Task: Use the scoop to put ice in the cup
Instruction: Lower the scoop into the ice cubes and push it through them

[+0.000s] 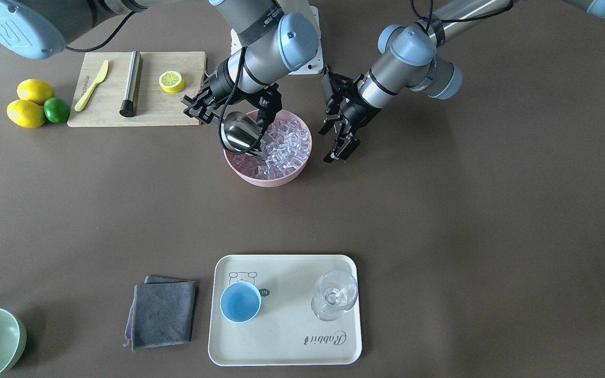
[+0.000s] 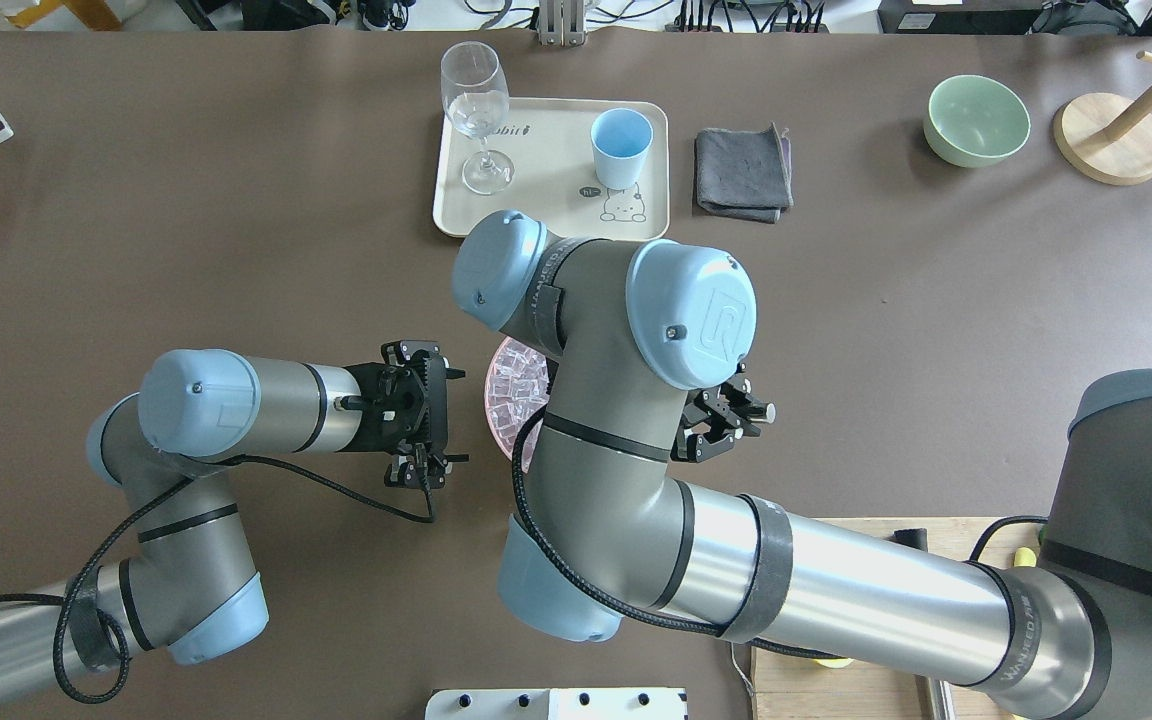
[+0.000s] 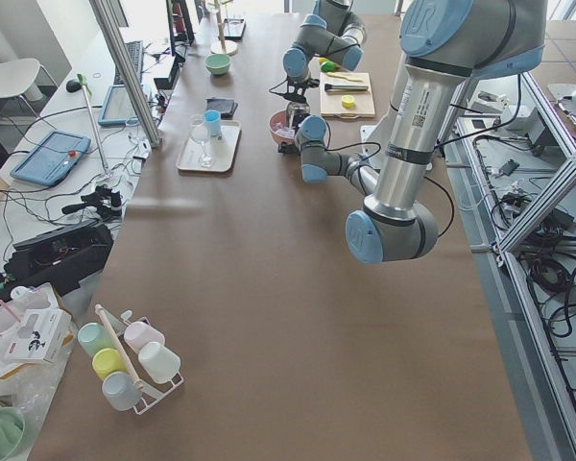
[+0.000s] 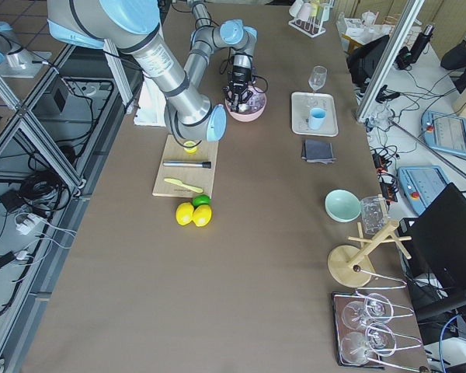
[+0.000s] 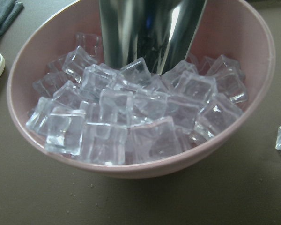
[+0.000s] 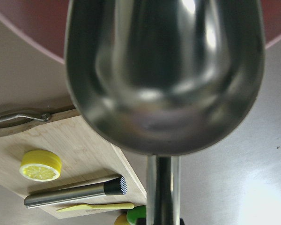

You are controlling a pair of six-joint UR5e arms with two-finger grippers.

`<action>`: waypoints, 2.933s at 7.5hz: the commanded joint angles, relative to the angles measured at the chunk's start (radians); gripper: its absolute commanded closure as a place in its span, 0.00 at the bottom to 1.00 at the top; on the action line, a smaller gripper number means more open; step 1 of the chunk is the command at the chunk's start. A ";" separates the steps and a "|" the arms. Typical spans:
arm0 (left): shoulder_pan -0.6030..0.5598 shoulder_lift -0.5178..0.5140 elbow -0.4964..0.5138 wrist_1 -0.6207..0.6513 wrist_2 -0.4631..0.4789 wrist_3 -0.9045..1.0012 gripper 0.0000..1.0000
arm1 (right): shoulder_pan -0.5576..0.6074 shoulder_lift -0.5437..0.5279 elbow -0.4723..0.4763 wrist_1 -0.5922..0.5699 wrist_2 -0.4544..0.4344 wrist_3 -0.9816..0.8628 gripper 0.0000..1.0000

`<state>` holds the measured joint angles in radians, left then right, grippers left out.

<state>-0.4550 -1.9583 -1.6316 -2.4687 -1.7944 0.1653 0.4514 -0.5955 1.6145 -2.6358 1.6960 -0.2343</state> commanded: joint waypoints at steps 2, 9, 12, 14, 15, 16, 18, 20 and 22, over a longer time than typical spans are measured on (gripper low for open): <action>-0.016 -0.027 0.001 0.016 0.024 -0.001 0.02 | -0.002 -0.134 0.181 0.066 -0.001 -0.017 1.00; -0.041 -0.030 -0.001 0.034 0.012 0.000 0.02 | -0.002 -0.250 0.232 0.288 0.011 -0.056 1.00; -0.041 -0.030 0.003 0.034 0.013 -0.001 0.02 | 0.000 -0.274 0.260 0.298 0.082 -0.107 1.00; -0.041 -0.034 0.009 0.034 0.012 0.000 0.02 | 0.004 -0.291 0.260 0.332 0.091 -0.112 1.00; -0.041 -0.034 0.009 0.034 0.012 0.002 0.02 | 0.007 -0.291 0.260 0.332 0.090 -0.112 1.00; -0.039 -0.036 0.009 0.034 0.012 0.002 0.02 | 0.010 -0.291 0.258 0.332 0.091 -0.112 1.00; -0.039 -0.036 0.009 0.034 0.012 0.003 0.02 | 0.047 -0.287 0.251 0.333 0.103 -0.111 1.00; -0.037 -0.036 0.009 0.033 0.012 0.003 0.02 | 0.058 -0.282 0.223 0.379 0.099 -0.102 1.00; -0.034 -0.034 0.009 0.033 0.010 0.003 0.02 | 0.058 -0.280 0.165 0.448 0.099 -0.097 1.00</action>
<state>-0.4923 -1.9936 -1.6230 -2.4359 -1.7832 0.1687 0.5075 -0.8772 1.8249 -2.2429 1.7957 -0.3362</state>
